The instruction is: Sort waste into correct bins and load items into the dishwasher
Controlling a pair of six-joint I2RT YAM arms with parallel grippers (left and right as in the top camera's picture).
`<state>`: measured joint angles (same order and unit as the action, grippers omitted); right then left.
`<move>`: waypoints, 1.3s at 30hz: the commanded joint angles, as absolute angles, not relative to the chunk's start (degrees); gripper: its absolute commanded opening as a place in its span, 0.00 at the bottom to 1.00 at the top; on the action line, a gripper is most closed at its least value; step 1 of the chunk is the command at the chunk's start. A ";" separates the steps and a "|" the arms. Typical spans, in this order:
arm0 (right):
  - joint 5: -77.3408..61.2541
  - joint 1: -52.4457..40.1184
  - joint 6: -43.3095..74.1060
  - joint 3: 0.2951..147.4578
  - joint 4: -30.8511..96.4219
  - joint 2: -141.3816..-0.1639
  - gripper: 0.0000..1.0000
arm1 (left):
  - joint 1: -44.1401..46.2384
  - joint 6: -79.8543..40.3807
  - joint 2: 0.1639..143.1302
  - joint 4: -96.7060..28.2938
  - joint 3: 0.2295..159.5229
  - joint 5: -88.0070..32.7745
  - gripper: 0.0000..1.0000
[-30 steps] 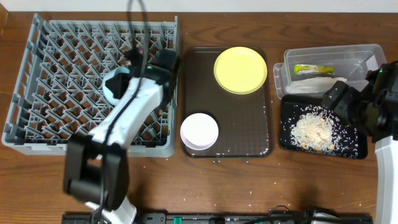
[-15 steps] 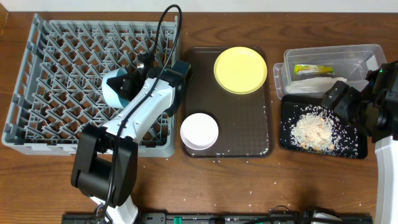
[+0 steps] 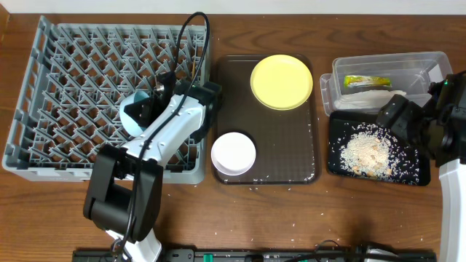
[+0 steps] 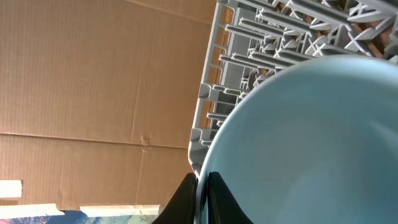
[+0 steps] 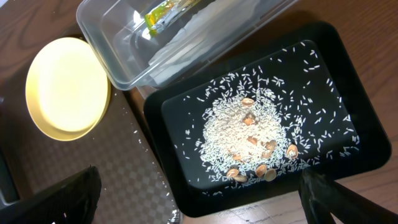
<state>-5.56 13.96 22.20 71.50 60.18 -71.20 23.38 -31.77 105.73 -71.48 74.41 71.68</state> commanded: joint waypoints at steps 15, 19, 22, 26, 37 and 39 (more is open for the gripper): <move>-5.39 14.28 22.90 71.77 60.16 -71.13 0.99 | 25.69 -33.34 106.15 -72.95 73.30 74.13 0.08; -5.39 14.28 22.90 71.77 60.14 -71.13 0.99 | 25.69 -33.34 106.48 -73.01 72.53 74.39 0.07; -5.39 14.28 22.90 71.77 60.16 -71.16 0.99 | 25.69 -33.32 106.48 -73.06 72.42 74.41 0.07; -5.39 14.28 22.90 71.77 60.16 -71.13 0.99 | 25.52 -33.06 106.48 -73.25 72.42 81.80 0.08; -5.39 14.28 22.90 71.77 60.16 -71.13 0.99 | 24.29 -33.76 106.50 -71.92 70.13 76.31 0.08; -5.39 14.28 22.90 71.77 60.16 -71.13 0.99 | 24.29 -33.76 106.50 -71.46 68.95 77.34 0.07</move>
